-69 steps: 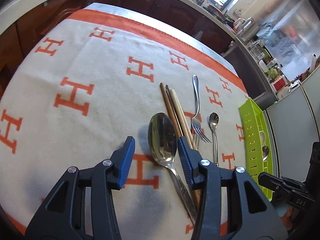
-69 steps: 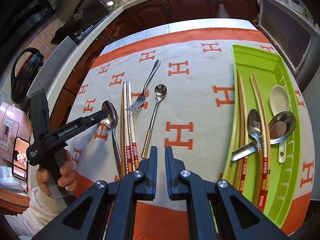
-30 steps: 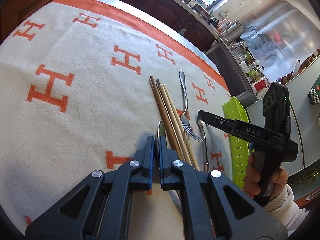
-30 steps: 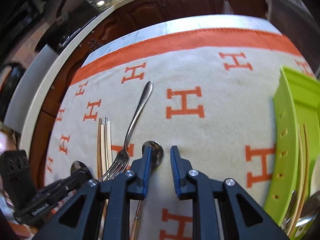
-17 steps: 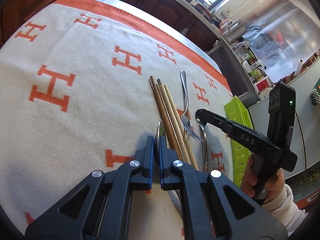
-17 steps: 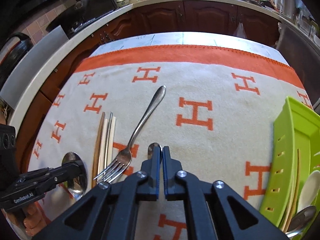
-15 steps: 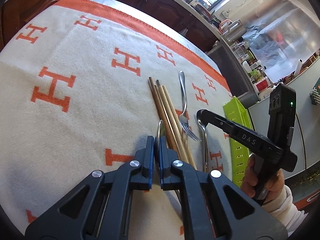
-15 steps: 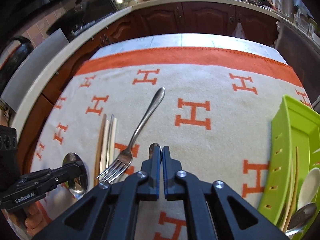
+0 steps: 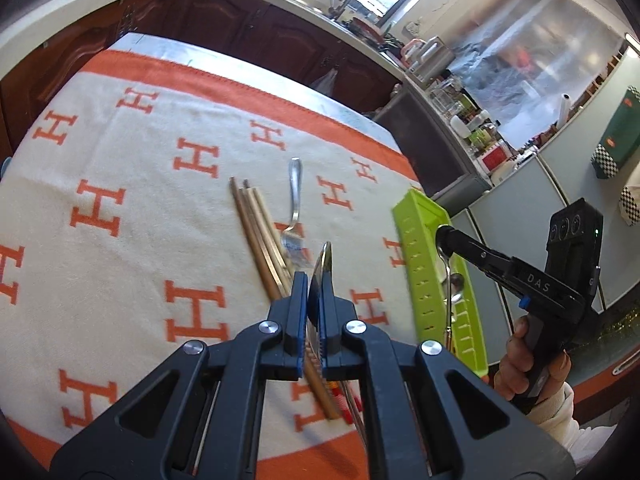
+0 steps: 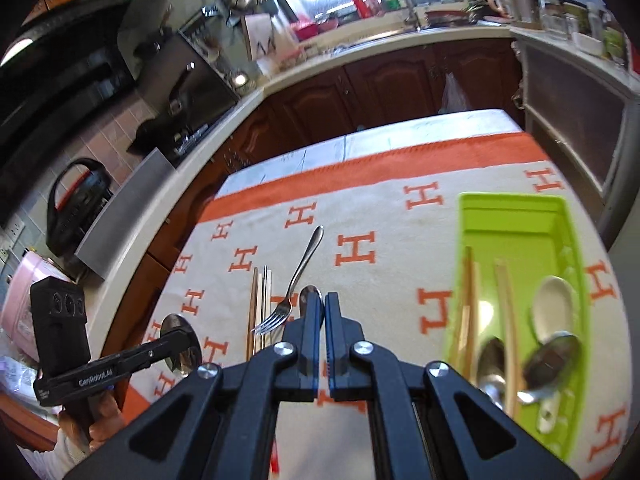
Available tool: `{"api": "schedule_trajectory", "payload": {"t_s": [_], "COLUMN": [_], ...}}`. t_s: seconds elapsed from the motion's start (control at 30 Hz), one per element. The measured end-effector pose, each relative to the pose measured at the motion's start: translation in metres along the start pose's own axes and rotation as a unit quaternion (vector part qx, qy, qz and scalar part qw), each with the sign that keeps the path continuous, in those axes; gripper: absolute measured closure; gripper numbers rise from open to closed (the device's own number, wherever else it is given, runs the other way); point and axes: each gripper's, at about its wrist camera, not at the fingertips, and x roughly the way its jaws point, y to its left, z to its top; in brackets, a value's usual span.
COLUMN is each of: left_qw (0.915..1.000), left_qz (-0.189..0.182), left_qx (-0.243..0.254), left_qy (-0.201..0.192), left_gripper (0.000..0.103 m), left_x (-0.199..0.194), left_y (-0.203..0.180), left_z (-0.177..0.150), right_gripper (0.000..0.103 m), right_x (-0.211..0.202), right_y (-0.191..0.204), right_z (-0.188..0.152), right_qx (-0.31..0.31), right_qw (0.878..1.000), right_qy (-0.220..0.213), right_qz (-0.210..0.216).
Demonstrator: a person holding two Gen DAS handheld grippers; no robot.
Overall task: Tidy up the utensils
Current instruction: 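Place both spoons into the green tray and open both tools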
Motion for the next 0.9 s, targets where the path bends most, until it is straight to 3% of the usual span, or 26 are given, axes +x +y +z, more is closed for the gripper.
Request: {"api": "schedule_trajectory", "payload": {"t_s": [0.27, 0.43, 0.6, 0.9], "left_qw": [0.9979, 0.9939, 0.9889, 0.9797], "left_qz": [-0.019, -0.030, -0.032, 0.010], "left_qx": [0.059, 0.101, 0.137, 0.189], "left_qy": [0.015, 0.033, 0.047, 0.066], "left_gripper": [0.101, 0.101, 0.101, 0.101], "left_x": [-0.002, 0.015, 0.043, 0.106], "left_y": [-0.078, -0.134, -0.181, -0.225], "left_z": [0.000, 0.005, 0.018, 0.032], "right_gripper": [0.101, 0.101, 0.101, 0.101], "right_x": [-0.063, -0.086, -0.091, -0.072], "right_y": [-0.030, -0.060, -0.084, -0.107], "right_z": [-0.011, -0.013, -0.013, -0.017], "right_qx": [0.009, 0.005, -0.012, -0.035], "right_qw": [0.999, 0.996, 0.990, 0.989], "right_qy": [-0.043, -0.063, -0.067, -0.042], "right_qz": [-0.028, -0.071, -0.122, -0.140]}}
